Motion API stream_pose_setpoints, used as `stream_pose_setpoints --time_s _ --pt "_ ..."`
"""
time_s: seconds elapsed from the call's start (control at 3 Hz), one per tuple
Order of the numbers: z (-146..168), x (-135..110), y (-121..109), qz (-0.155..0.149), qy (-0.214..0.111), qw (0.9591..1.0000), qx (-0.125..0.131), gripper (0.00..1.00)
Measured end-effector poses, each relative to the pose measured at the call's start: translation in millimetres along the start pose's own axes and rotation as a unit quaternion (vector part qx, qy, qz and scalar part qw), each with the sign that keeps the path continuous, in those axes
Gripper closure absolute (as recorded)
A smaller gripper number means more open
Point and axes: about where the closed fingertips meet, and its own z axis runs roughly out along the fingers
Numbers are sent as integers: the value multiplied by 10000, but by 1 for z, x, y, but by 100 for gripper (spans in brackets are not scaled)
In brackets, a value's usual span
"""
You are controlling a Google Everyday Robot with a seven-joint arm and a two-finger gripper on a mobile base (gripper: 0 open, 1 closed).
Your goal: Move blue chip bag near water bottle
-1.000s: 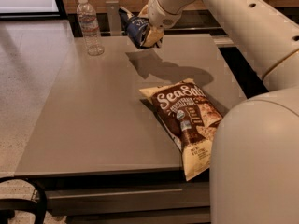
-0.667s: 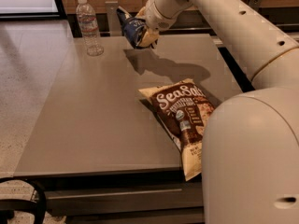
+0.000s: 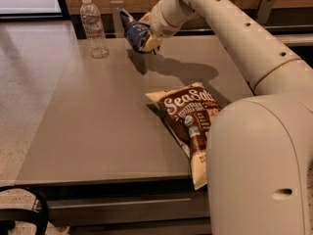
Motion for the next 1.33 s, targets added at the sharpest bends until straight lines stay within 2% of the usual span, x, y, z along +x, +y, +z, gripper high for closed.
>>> stream_pose_setpoints --time_s 0.67,1.0,1.33 --pt "7 -1 3 0 -15 10000 -52 36" --pt "12 -2 5 0 -25 10000 -88 4" --pt "14 -2 6 -1 -29 9999 -104 0"
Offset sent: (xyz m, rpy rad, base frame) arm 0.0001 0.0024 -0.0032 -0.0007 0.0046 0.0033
